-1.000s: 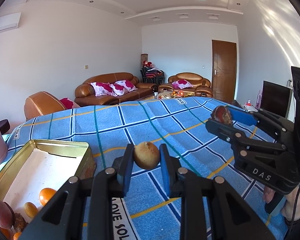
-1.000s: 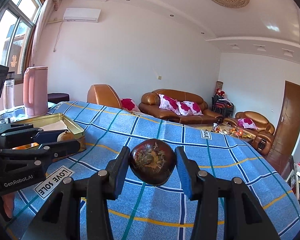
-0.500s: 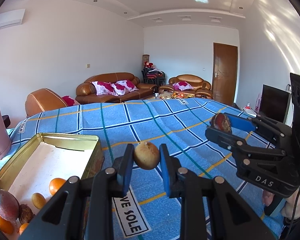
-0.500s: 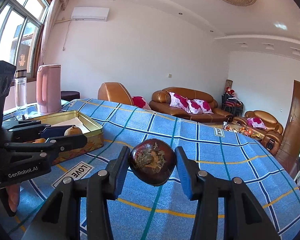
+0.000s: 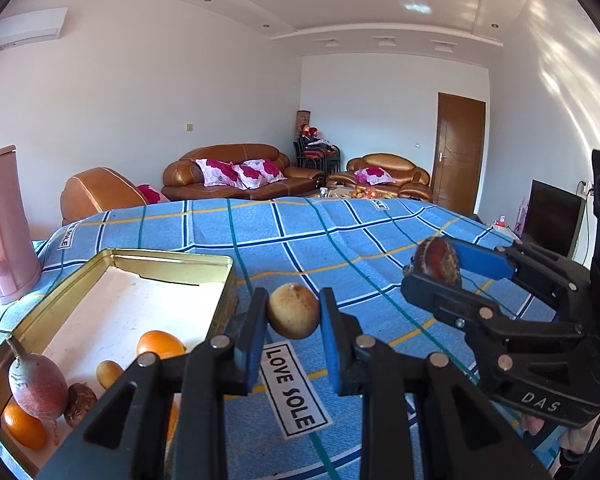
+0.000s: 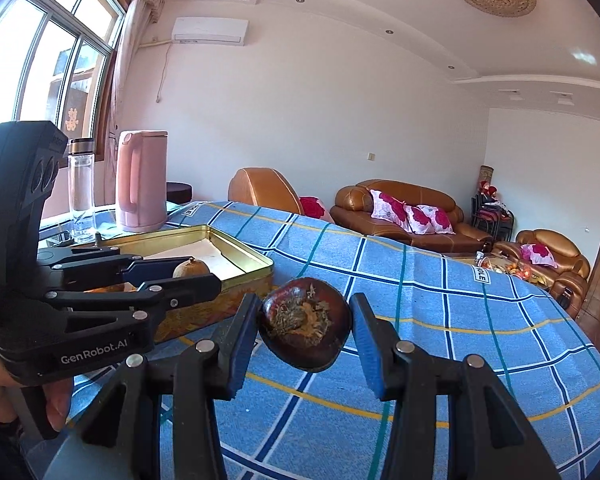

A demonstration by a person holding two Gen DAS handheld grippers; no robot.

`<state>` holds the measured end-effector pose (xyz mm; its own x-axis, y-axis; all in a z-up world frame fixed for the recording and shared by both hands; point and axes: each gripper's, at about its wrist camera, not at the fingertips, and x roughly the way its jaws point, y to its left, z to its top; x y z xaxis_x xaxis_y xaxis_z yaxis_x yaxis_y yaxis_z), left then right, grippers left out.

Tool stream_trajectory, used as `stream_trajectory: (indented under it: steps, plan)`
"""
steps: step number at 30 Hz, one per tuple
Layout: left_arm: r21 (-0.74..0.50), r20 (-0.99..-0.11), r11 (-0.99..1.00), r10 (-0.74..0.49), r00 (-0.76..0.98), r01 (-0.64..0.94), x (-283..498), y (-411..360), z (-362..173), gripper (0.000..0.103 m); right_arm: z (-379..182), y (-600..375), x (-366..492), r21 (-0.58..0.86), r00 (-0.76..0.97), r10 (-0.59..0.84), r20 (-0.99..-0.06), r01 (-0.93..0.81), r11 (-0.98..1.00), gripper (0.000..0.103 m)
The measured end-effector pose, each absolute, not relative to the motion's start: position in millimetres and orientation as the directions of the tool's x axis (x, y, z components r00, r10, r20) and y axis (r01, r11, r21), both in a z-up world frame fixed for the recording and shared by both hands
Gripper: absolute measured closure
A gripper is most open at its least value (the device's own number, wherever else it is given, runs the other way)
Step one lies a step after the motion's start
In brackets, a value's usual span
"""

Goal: Organize fruits
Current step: 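Carry the small tan fruit in the left tool while the right tool carries the passion fruit over the tray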

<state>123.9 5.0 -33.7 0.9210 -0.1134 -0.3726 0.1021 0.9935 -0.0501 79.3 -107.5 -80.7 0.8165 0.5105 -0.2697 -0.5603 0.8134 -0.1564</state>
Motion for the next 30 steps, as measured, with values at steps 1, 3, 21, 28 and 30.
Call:
stream_trajectory:
  steps: [1, 3, 21, 28, 30]
  plan:
    - [-0.049, -0.373, 0.994, -0.109, 0.921, 0.098, 122.1, 7.0, -33.8, 0.076, -81.5, -104.9, 77.3, -0.156, 0.813, 0.515, -0.271, -0.565, 0.81, 0.055]
    - [-0.049, -0.373, 0.994, -0.106, 0.922, 0.094, 118.5, 10.2, -33.4, 0.076, -83.7, -100.1, 73.7, -0.154, 0.805, 0.525, -0.276, -0.576, 0.803, 0.055]
    - [-0.003, -0.354, 1.0, 0.019, 0.935, -0.021, 91.4, 47.4, -26.6, 0.076, -79.9, -52.8, 62.4, -0.141, 0.737, 0.602, -0.308, -0.661, 0.737, 0.055]
    - [-0.019, -0.35, 0.996, 0.074, 0.934, -0.086, 83.1, 74.1, -24.4, 0.076, -75.4, -22.7, 57.8, -0.157, 0.706, 0.634, -0.315, -0.698, 0.699, 0.055]
    - [-0.027, -0.353, 0.994, 0.088, 0.931, -0.104, 82.4, 82.5, -25.0, 0.076, -74.4, -14.7, 57.2, -0.16, 0.696, 0.644, -0.317, -0.708, 0.687, 0.055]
